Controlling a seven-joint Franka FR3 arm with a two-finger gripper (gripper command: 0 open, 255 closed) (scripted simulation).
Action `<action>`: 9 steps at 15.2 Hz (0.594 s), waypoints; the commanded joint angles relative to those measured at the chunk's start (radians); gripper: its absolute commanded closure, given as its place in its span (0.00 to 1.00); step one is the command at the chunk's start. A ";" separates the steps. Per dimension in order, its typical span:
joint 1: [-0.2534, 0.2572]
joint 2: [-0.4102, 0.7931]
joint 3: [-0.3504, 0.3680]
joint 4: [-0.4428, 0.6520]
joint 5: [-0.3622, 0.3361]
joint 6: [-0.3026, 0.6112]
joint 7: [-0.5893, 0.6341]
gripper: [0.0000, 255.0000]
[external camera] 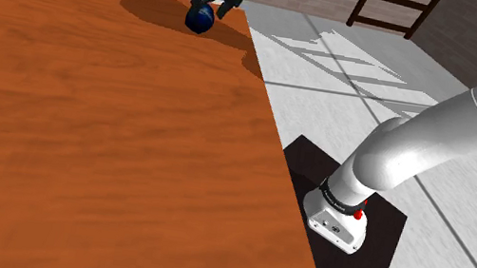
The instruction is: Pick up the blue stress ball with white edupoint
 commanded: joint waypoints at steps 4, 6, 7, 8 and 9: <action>0.002 0.005 0.003 -0.056 0.005 0.062 -0.005 0.00; 0.003 0.004 0.004 -0.058 0.005 0.064 -0.005 1.00; 0.003 0.005 0.004 -0.057 0.005 0.063 -0.004 1.00; 0.003 0.004 0.004 -0.058 0.005 0.063 -0.004 1.00; 0.003 0.004 0.005 -0.057 0.005 0.063 -0.003 1.00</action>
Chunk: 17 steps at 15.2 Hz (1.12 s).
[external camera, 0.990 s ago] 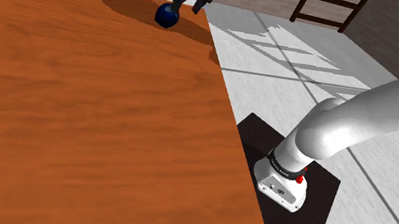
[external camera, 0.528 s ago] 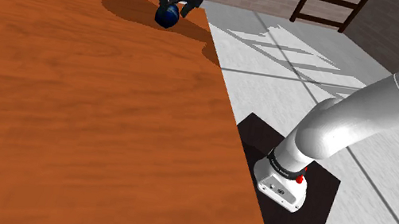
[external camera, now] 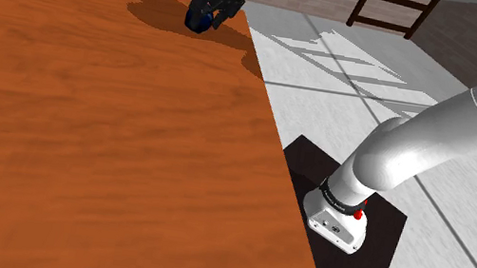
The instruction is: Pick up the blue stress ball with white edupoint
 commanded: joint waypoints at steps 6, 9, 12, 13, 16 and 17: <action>0.000 0.001 -0.001 0.000 0.000 -0.001 -0.002 1.00; -0.002 -0.002 -0.003 0.038 -0.003 -0.042 0.002 1.00; -0.004 -0.003 -0.006 0.077 -0.007 -0.082 0.005 1.00; -0.005 -0.003 -0.006 0.090 -0.008 -0.095 0.006 1.00; -0.007 -0.002 -0.008 0.131 -0.012 -0.135 0.010 1.00; -0.007 -0.001 -0.009 0.146 -0.013 -0.149 0.011 1.00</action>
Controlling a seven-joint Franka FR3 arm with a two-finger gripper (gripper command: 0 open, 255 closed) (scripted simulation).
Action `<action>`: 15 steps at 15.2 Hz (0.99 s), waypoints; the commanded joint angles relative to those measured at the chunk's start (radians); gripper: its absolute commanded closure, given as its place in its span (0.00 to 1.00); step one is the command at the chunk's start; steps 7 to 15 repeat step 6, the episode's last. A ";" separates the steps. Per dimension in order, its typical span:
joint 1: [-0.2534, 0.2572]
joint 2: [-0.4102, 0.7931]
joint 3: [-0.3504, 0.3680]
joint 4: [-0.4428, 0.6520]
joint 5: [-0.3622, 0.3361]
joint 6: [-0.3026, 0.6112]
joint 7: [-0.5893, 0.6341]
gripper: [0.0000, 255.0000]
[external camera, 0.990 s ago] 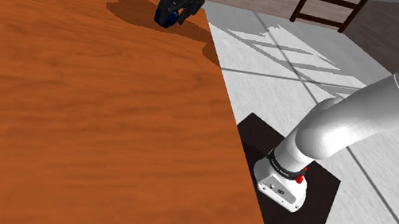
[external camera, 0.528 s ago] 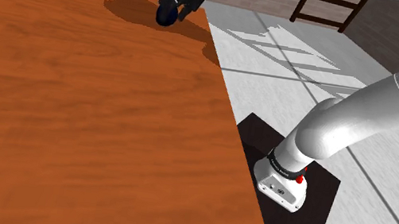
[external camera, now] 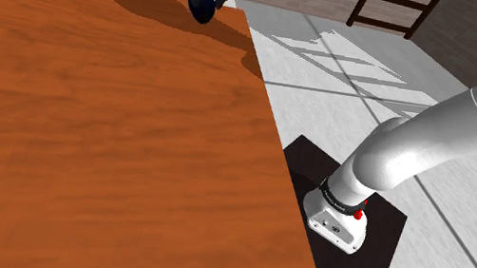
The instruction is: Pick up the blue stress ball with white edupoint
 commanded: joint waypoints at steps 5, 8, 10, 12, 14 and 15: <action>-0.003 0.004 -0.004 0.072 -0.006 -0.069 0.005 1.00; -0.003 0.004 -0.004 0.072 -0.006 -0.069 0.005 1.00; -0.003 0.004 -0.004 0.072 -0.006 -0.069 0.005 1.00; -0.003 0.004 -0.004 0.072 -0.006 -0.069 0.005 1.00; -0.003 0.004 -0.004 0.072 -0.006 -0.069 0.005 1.00; -0.003 0.004 -0.004 0.072 -0.006 -0.069 0.005 1.00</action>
